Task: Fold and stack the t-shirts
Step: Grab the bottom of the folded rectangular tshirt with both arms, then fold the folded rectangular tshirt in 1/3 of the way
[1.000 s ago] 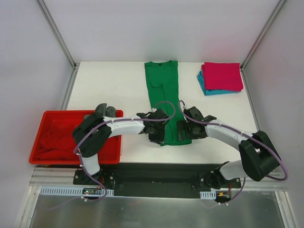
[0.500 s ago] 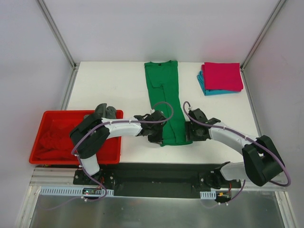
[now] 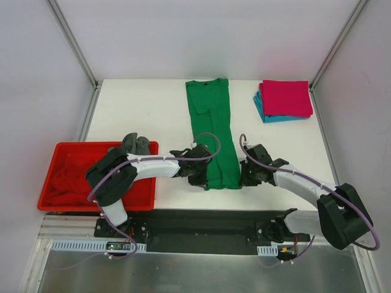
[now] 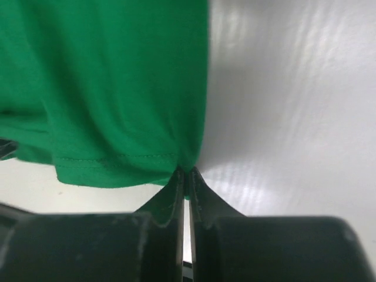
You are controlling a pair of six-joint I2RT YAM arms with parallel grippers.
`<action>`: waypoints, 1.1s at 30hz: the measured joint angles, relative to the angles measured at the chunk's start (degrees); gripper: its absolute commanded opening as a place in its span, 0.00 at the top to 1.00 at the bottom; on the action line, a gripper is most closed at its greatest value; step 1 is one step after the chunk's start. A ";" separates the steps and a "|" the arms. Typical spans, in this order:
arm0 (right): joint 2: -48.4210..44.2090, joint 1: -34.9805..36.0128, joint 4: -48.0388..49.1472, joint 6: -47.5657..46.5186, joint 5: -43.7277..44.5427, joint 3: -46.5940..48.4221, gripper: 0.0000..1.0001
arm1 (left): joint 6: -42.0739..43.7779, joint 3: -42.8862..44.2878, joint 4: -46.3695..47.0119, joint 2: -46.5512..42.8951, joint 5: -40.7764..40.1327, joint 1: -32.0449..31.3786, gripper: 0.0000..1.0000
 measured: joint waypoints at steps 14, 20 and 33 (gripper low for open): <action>-28.37 10.99 -11.41 9.68 -13.68 -11.04 0.99 | -4.42 -11.32 -5.09 -14.47 -0.17 -12.76 1.00; -40.54 13.27 -18.12 13.16 -15.56 -10.49 1.00 | -5.55 -11.80 -7.21 -21.53 -0.79 -15.91 1.00; -22.45 11.13 -9.25 10.97 -2.64 3.96 0.99 | 0.39 -3.72 -8.72 -20.33 -6.36 -2.05 1.00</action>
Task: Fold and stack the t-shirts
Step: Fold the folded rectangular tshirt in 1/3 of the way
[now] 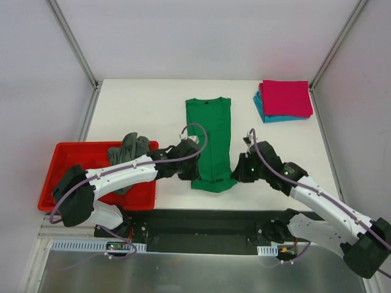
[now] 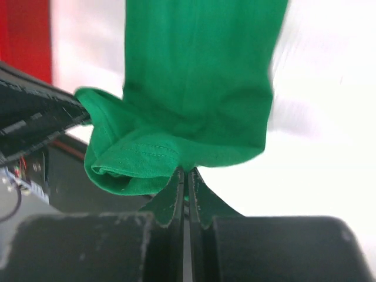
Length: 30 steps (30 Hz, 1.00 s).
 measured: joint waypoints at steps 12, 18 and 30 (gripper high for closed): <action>25.57 -10.86 7.87 -9.75 0.72 18.32 0.99 | 7.98 12.68 0.02 10.62 -0.87 13.16 1.00; 34.82 -12.79 8.72 -12.74 1.75 26.18 0.99 | 10.62 18.23 0.02 16.41 0.72 18.10 1.00; 47.45 -15.89 9.57 -15.04 1.40 35.26 0.97 | 13.77 25.90 -0.63 26.05 3.78 23.74 1.00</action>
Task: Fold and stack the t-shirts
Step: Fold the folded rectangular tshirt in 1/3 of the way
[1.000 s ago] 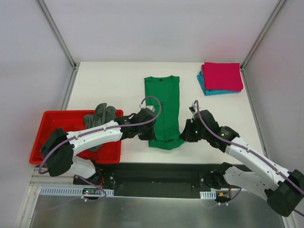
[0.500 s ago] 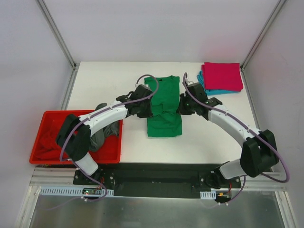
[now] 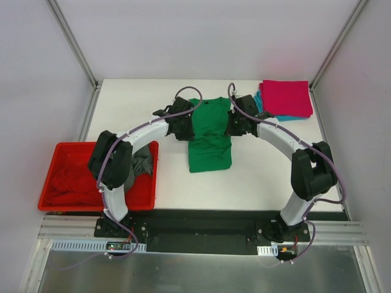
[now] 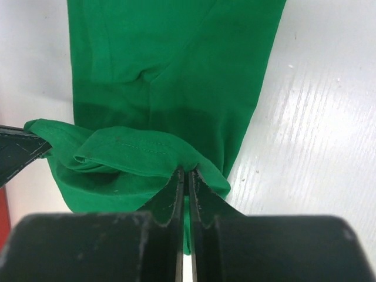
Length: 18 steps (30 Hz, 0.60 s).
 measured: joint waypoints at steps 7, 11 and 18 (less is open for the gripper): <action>5.99 -1.29 0.44 -0.57 0.02 3.93 0.95 | 1.29 4.48 -0.24 6.14 2.47 1.92 0.98; 8.24 -2.23 0.42 -0.90 -0.11 5.33 0.88 | 1.70 6.38 -0.83 8.48 3.10 2.67 0.89; 11.15 -4.48 1.22 -1.73 -0.81 6.60 0.27 | 4.42 9.33 -1.60 10.51 6.05 4.13 0.06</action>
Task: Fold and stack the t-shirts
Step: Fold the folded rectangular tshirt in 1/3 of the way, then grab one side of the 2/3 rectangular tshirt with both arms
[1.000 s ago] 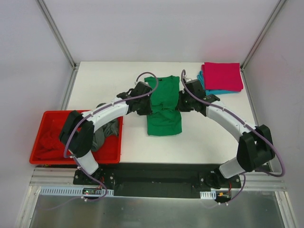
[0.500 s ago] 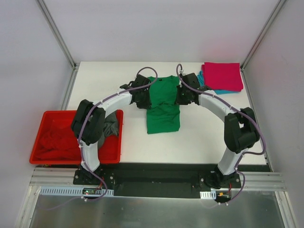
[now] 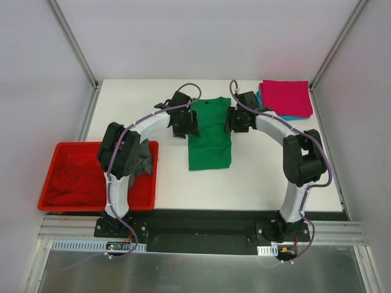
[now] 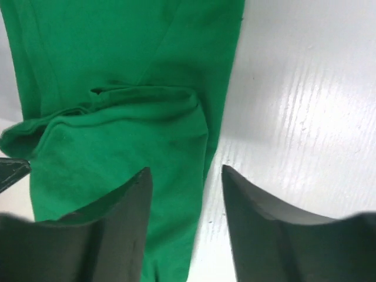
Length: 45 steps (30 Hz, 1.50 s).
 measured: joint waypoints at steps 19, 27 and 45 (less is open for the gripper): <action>-29.42 -1.53 8.61 2.40 -19.47 -35.60 0.24 | -3.06 -28.98 5.22 -22.73 11.56 -0.59 0.01; -27.43 -1.53 11.19 3.10 -20.00 -38.45 0.51 | -6.58 -37.46 10.16 -22.34 16.96 -1.44 0.36; -16.79 -1.55 14.69 3.04 -21.92 -35.71 0.76 | -8.33 -31.54 15.74 -12.39 19.34 -1.62 0.94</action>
